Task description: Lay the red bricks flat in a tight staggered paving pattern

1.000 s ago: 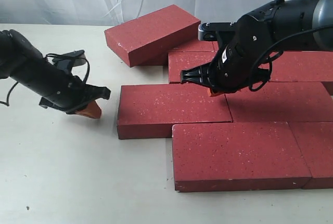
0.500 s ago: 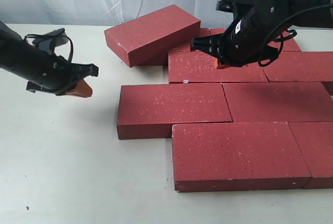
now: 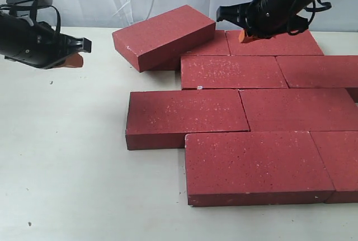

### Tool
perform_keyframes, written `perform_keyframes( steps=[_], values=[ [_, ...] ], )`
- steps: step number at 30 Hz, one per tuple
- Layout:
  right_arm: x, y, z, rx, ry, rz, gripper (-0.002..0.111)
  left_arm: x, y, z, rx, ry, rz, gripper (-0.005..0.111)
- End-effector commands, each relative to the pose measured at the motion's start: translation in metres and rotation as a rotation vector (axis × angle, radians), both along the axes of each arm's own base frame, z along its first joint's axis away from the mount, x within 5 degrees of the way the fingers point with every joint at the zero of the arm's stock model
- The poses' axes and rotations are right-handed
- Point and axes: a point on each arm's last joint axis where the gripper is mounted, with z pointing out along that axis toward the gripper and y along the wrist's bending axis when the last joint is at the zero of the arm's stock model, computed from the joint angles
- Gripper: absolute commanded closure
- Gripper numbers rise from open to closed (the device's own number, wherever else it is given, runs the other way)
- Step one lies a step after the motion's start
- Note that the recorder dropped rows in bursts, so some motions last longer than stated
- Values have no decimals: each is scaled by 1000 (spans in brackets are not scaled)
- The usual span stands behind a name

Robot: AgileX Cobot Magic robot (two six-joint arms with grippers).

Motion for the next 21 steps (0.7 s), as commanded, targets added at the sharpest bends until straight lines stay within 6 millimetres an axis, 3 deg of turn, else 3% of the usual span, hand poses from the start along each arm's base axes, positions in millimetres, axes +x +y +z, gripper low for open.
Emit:
perform_keyframes(
  steps=[1, 10, 21],
  values=[
    [22, -9, 2, 13, -14, -5, 109, 2, 1, 5, 8, -39, 31, 107],
    [66, -9, -7, 32, -69, 53, 109, 21, -2, 13, -9, -59, 17, 107],
    [131, -9, -30, 150, -167, 74, 109, 63, -10, -21, -60, 14, 36, 107]
  ],
)
